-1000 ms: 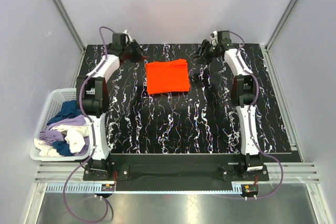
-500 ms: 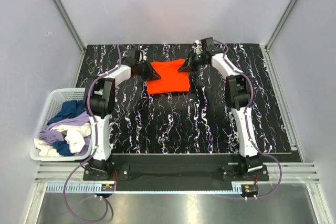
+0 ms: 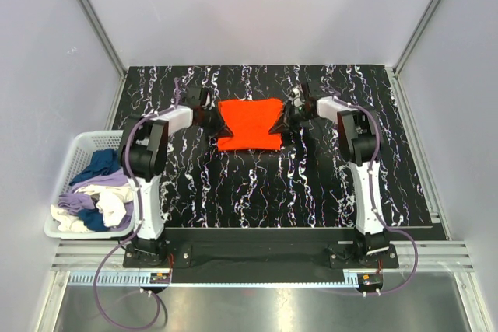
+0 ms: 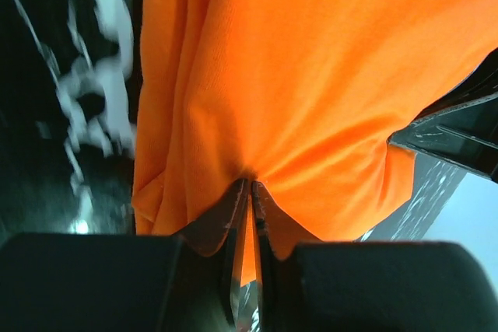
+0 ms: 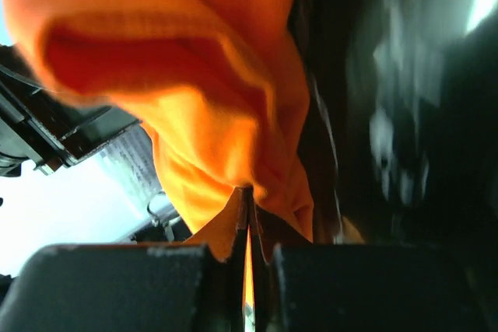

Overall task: Fold and stack the t-shirts
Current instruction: Fold the tshirt

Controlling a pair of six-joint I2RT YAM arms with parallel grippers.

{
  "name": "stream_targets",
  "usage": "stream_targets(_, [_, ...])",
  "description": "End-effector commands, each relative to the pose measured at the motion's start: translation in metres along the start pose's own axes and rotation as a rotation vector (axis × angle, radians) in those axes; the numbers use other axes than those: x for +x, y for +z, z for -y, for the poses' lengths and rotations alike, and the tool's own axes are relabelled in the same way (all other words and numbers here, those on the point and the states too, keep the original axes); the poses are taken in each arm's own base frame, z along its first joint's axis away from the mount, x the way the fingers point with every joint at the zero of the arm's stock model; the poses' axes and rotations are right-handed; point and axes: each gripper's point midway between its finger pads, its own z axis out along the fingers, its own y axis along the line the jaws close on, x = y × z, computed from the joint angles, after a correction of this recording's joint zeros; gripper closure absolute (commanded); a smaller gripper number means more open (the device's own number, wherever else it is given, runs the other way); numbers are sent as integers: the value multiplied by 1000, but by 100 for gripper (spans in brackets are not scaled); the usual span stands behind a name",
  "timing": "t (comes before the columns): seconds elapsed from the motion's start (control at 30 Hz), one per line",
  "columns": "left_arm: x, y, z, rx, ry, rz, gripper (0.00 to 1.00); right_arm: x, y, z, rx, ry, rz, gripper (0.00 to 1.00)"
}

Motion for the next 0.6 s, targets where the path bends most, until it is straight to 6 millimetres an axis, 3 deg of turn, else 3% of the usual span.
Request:
stream_targets(0.0, [62, -7, -47, -185, 21, -110, 86, 30, -8, 5, 67, -30, 10, 98])
stream_targets(0.03, [85, -9, -63, -214, 9, -148, 87, 51, -7, 19, 91, 5, -19, 98])
stream_targets(0.07, [95, -13, -65, -219, 11, -153, 87, 60, -10, 20, 95, 13, -22, 98])
stream_targets(0.13, [115, -29, -54, -192, 42, -141, 87, 77, -25, 10, 93, 4, -8, 98])
stream_targets(0.17, [140, -36, -70, -219, 29, -174, 87, 101, -27, 25, 116, 43, -38, 98])
stream_targets(0.2, [148, -41, -68, -204, 40, -172, 87, 109, -39, 10, 94, 5, -17, 97])
stream_targets(0.23, [155, -54, -55, -166, 73, -150, 87, 119, -44, 10, 97, 4, -19, 97])
stream_targets(0.27, [163, -60, -57, -169, 83, -151, 84, 138, -48, 20, 113, 26, -40, 96])
stream_targets(0.3, [175, -65, -62, -176, 103, -161, 81, 146, -59, 8, 91, -11, -29, 94])
stream_targets(0.37, [171, -83, -49, -137, 151, -112, 71, 160, -69, 8, 98, -26, -27, 86])
stream_targets(0.4, [169, -90, -44, -131, 169, -100, 67, 164, -79, -2, 89, -62, -11, 84])
stream_targets(0.57, [140, -115, 5, -7, 295, 9, 58, 164, -91, -24, 37, -130, 1, 73])
